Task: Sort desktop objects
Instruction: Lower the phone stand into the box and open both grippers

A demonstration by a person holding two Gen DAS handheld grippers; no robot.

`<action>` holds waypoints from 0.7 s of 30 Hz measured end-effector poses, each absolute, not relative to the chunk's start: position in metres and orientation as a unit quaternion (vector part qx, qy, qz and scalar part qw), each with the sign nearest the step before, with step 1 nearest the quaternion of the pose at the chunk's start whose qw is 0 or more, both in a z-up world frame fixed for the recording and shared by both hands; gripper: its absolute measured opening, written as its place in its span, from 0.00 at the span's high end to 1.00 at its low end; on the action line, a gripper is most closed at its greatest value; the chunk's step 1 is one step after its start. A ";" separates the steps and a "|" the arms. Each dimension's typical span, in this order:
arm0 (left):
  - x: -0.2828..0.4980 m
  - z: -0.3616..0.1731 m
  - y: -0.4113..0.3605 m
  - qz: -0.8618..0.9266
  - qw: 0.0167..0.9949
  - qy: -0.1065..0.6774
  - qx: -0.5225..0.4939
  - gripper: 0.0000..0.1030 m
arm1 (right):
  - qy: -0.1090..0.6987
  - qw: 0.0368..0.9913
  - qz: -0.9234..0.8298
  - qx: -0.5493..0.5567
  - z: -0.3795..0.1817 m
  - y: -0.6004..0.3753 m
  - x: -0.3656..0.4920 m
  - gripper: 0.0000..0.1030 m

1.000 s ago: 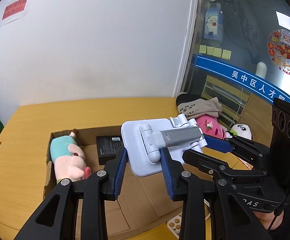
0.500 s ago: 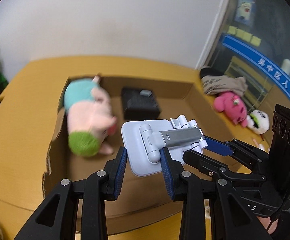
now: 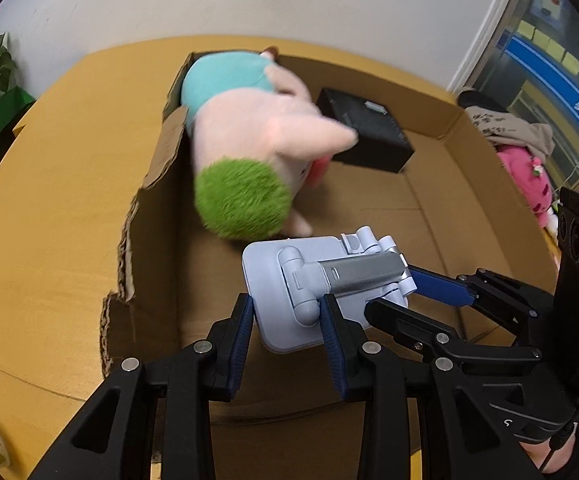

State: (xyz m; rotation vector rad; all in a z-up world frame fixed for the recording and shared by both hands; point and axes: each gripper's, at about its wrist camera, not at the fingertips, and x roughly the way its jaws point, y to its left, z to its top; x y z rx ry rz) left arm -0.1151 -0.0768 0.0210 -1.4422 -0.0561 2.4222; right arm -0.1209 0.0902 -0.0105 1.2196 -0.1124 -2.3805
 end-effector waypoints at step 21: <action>-0.052 0.078 -0.077 0.928 0.116 0.002 -0.353 0.02 | -0.054 0.164 -0.891 0.419 0.008 0.133 -0.071 0.09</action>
